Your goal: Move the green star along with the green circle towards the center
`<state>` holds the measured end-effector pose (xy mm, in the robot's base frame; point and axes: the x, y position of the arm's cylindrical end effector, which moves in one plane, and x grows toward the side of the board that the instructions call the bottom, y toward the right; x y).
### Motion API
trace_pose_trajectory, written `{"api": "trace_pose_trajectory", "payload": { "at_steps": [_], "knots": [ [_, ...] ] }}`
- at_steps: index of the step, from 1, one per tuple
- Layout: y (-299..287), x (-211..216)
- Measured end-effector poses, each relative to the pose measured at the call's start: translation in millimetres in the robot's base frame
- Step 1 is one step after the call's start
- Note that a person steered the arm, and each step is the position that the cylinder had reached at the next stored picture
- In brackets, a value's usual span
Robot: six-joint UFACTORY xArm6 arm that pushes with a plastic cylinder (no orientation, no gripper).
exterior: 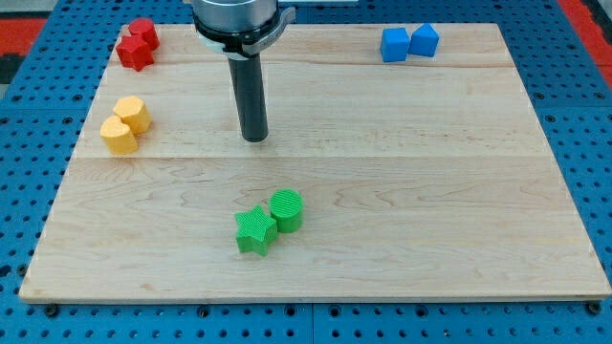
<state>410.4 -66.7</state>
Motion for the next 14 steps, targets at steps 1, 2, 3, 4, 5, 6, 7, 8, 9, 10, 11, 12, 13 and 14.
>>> {"api": "trace_pose_trajectory", "payload": {
  "at_steps": [1,2,3,4,5,6,7,8,9,10,11,12,13,14],
  "knots": [
    [0,0],
    [0,0],
    [0,0],
    [0,0],
    [36,-28],
    [86,-72],
    [102,-69],
    [59,-12],
    [15,72],
    [-29,146],
    [-47,194],
    [-37,201],
    [4,163],
    [28,135]
  ]
}}
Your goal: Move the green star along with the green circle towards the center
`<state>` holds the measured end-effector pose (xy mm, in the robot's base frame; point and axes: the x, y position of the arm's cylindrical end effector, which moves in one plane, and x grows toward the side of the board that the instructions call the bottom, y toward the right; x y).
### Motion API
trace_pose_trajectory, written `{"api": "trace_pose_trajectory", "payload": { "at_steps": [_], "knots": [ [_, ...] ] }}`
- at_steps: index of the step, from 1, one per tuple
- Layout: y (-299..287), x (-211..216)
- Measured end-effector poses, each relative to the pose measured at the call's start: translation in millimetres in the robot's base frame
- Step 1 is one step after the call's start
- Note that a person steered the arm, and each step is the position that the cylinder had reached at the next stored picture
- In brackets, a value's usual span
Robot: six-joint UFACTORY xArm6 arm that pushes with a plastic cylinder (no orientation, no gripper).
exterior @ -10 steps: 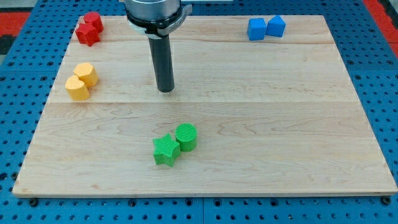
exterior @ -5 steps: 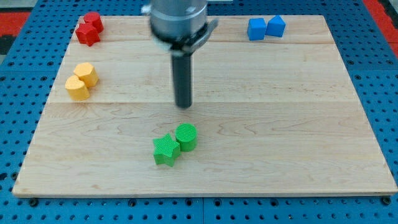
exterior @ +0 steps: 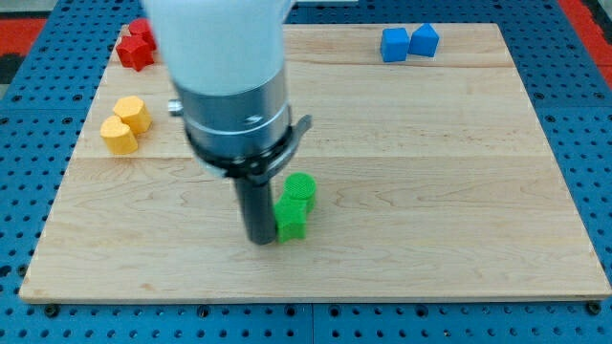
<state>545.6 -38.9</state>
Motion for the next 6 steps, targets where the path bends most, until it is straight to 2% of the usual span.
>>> {"api": "trace_pose_trajectory", "payload": {
  "at_steps": [1,3,4,5,6],
  "knots": [
    [29,-22],
    [61,-98],
    [48,-84],
    [45,-39],
    [70,-17]
  ]
}}
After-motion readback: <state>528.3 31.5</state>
